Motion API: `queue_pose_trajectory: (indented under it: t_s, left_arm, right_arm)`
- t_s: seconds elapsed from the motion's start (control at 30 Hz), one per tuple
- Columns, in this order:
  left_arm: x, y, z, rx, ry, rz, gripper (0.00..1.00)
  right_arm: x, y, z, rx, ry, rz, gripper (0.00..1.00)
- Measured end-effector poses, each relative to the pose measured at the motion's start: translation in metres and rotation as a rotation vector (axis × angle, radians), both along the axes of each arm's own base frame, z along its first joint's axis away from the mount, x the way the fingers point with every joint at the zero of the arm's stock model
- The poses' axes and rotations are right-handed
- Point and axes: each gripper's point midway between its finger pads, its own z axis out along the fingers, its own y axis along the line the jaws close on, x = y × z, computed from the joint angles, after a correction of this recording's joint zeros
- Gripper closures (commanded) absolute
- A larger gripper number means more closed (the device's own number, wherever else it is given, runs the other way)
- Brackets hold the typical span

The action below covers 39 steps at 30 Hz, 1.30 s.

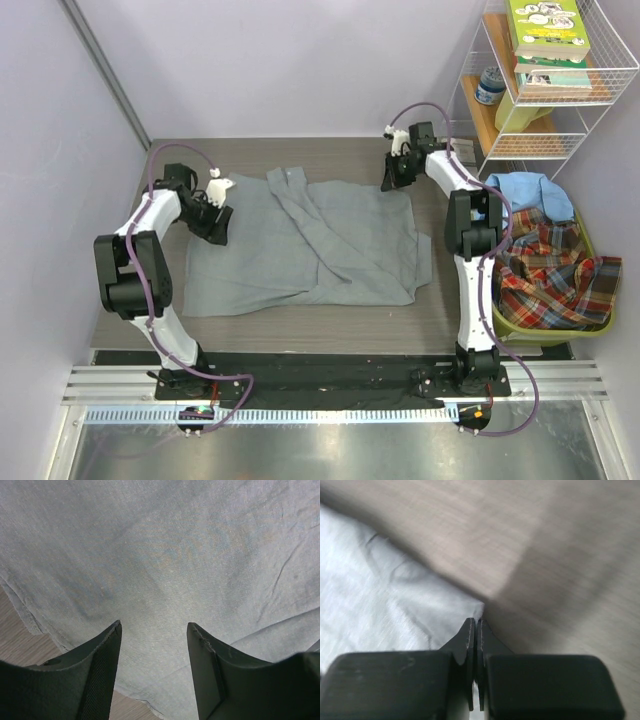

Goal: Fold and stack the long sleeve shirts
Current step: Flatten the shirt out

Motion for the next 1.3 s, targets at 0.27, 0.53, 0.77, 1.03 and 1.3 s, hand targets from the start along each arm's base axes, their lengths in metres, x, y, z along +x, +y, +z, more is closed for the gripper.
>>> queue_pose_trajectory:
  t_s: [0.27,0.53,0.77,1.03,1.3]
  left_arm:
    - [-0.017,0.001,-0.005,0.013,0.018,0.004,0.46]
    - [-0.037,0.0,0.004,0.024,-0.004,0.001,0.48]
    - [-0.046,0.0,0.002,0.024,0.013,-0.005,0.48]
    - [-0.047,0.0,-0.004,0.026,0.035,0.0,0.46]
    - [-0.045,0.002,-0.014,0.03,0.069,0.003,0.4]
  right_arm:
    - [-0.075,0.036,0.067,0.039,-0.046,0.157,0.99]
    - [-0.223,0.137,0.112,-0.065,-0.206,0.608,0.99]
    - [-0.313,0.079,0.009,-0.216,0.189,0.7,0.39]
    - [-0.219,0.082,0.102,-0.016,0.025,0.491,0.34]
    - [-0.122,0.058,0.104,0.023,-0.026,0.283,0.0]
